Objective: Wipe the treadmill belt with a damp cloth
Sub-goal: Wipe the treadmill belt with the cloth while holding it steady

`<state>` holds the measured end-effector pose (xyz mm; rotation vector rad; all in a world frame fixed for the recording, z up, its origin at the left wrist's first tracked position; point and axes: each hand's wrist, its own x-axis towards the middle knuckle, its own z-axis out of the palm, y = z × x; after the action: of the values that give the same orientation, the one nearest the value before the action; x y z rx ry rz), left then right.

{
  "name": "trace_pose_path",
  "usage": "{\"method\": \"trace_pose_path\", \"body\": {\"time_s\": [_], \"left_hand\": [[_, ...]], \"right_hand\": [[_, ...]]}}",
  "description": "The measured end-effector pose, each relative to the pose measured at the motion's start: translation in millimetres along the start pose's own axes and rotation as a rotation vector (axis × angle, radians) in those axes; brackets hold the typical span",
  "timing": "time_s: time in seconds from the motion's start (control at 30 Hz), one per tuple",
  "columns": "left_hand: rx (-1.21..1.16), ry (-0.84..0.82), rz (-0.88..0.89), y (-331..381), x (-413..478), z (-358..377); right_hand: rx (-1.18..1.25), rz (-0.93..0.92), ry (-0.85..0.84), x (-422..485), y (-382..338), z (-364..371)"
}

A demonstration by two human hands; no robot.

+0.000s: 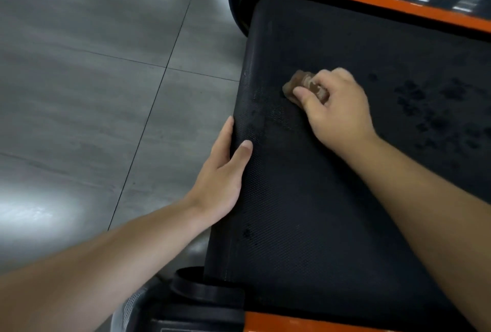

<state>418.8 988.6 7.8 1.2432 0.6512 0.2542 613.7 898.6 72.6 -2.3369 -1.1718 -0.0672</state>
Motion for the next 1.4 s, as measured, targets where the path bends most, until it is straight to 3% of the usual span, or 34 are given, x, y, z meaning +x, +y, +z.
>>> {"method": "trace_pose_path", "body": {"time_s": [0.07,0.17,0.23,0.33,0.43,0.6,0.8,0.93,1.0,1.17,1.3,1.4], "left_hand": [[0.013,-0.021,-0.006,-2,-2,-4],[0.031,-0.048,-0.019,-6,-12,-11],[-0.032,-0.036,-0.035,-6,-16,-11],[-0.086,-0.006,-0.068,-8,-18,-6],[-0.143,-0.002,-0.073,-10,-22,-6],[-0.141,0.034,-0.06,-14,-23,-10],[-0.123,0.043,-0.097,-14,-23,-9],[-0.197,0.09,-0.129,-13,-21,-7],[-0.211,0.094,-0.143,-9,-23,-8],[-0.15,0.097,-0.196,-10,-25,-6],[-0.113,0.113,-0.159,2,-26,3],[0.039,0.073,-0.08,6,-28,7]], "right_hand": [[0.01,-0.059,-0.012,-25,-15,5],[0.092,-0.248,-0.208,-85,-39,1],[0.091,-0.242,-0.209,-74,-38,1],[0.052,-0.183,-0.062,-9,-43,20],[0.053,-0.057,-0.095,15,-50,33],[0.119,-0.298,-0.248,-51,-48,11],[0.008,-0.215,-0.145,-2,-49,27],[0.125,-0.414,-0.343,-105,-51,-7],[0.121,-0.468,-0.383,-115,-44,-15],[0.08,-0.209,-0.18,-67,-40,4],[0.153,-0.445,-0.403,-135,-55,-15],[0.099,-0.405,-0.321,-114,-43,-13]]}}
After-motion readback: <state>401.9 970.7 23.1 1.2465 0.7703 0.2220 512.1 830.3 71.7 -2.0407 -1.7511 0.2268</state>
